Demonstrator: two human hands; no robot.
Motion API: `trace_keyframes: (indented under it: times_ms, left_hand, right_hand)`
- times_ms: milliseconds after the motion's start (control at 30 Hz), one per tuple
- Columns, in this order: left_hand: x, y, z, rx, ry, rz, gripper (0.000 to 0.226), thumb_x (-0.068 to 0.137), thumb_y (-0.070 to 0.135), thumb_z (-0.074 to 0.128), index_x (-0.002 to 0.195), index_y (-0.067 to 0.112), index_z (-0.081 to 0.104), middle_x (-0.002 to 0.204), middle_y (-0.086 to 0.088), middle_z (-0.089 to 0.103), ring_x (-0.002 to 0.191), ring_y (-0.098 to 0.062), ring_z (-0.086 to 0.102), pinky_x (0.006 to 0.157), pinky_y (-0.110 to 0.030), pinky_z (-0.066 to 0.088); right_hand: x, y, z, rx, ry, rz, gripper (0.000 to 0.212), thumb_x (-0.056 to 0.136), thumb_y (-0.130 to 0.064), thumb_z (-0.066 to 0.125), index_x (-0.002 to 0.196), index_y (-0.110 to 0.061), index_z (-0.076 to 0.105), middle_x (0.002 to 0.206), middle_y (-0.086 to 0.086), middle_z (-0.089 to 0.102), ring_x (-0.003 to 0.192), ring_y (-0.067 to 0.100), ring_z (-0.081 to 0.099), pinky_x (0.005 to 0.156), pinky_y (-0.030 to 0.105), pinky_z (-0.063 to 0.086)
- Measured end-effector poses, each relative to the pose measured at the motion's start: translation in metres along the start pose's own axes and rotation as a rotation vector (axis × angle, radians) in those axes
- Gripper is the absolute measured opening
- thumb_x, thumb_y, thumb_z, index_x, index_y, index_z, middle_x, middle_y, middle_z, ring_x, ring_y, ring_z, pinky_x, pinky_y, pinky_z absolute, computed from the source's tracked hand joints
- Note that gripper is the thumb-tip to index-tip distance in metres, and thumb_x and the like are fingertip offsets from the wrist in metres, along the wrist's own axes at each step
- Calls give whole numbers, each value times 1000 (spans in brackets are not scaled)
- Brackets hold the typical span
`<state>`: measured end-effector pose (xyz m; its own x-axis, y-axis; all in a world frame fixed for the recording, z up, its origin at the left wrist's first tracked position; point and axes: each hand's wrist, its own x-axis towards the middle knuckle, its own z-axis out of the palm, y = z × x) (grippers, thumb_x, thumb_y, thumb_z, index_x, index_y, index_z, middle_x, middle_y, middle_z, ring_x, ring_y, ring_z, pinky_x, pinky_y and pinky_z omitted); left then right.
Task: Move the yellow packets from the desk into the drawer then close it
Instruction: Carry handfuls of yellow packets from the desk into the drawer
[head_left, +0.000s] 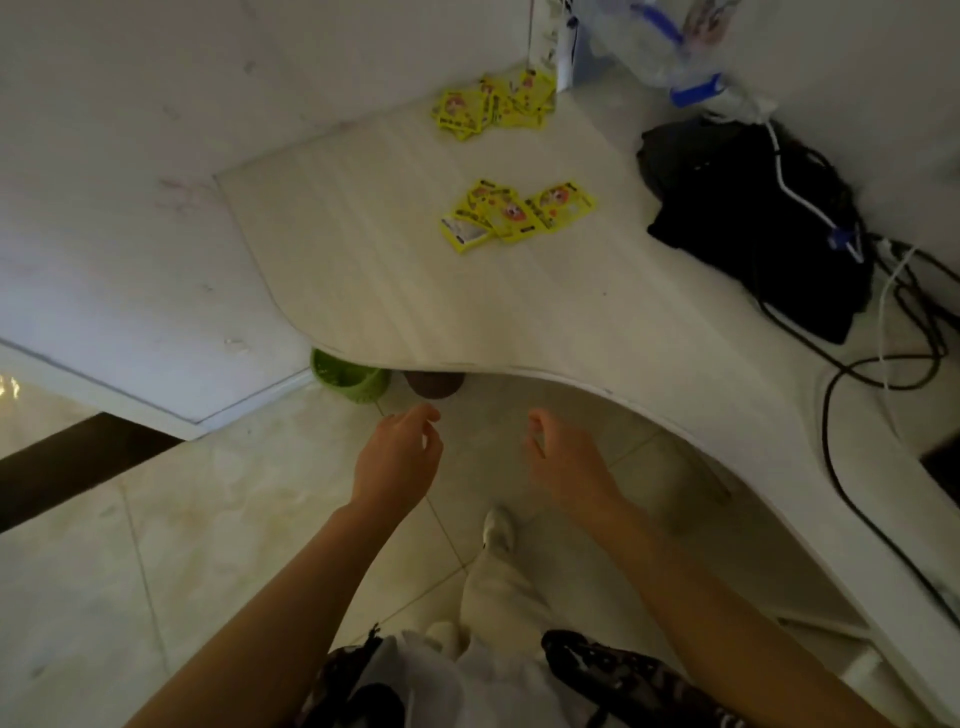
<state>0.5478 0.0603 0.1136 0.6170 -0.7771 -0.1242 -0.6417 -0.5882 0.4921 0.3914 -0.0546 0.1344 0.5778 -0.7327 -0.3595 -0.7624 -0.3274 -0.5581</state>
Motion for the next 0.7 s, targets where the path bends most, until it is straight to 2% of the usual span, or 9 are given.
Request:
trace_keyframes:
  times_ms: [167, 400, 700]
  left_hand:
    - [71, 18, -5, -76, 0, -63, 22, 93, 22, 51, 112, 19, 61, 104, -1, 66, 99, -18, 59, 81, -29, 48]
    - [163, 32, -10, -101, -30, -80, 20, 93, 21, 51, 109, 19, 62, 101, 0, 67, 99, -18, 59, 81, -32, 48]
    - [291, 36, -18, -66, -146, -31, 22, 90, 19, 52, 109, 17, 63, 105, -3, 67, 103, -24, 57, 84, -37, 48]
  right_hand:
    - [72, -11, -34, -13, -14, -60, 35, 96, -17, 45, 129, -8, 51, 125, 12, 59, 115, 27, 56, 95, 34, 45]
    - [157, -23, -73, -32, -39, -76, 36, 97, -21, 46, 131, -11, 49, 127, 8, 57, 116, 22, 55, 95, 33, 46]
    - [260, -33, -107, -45, 10, 5, 36, 96, -19, 47, 130, -7, 49, 127, 12, 56, 117, 27, 53, 97, 36, 43]
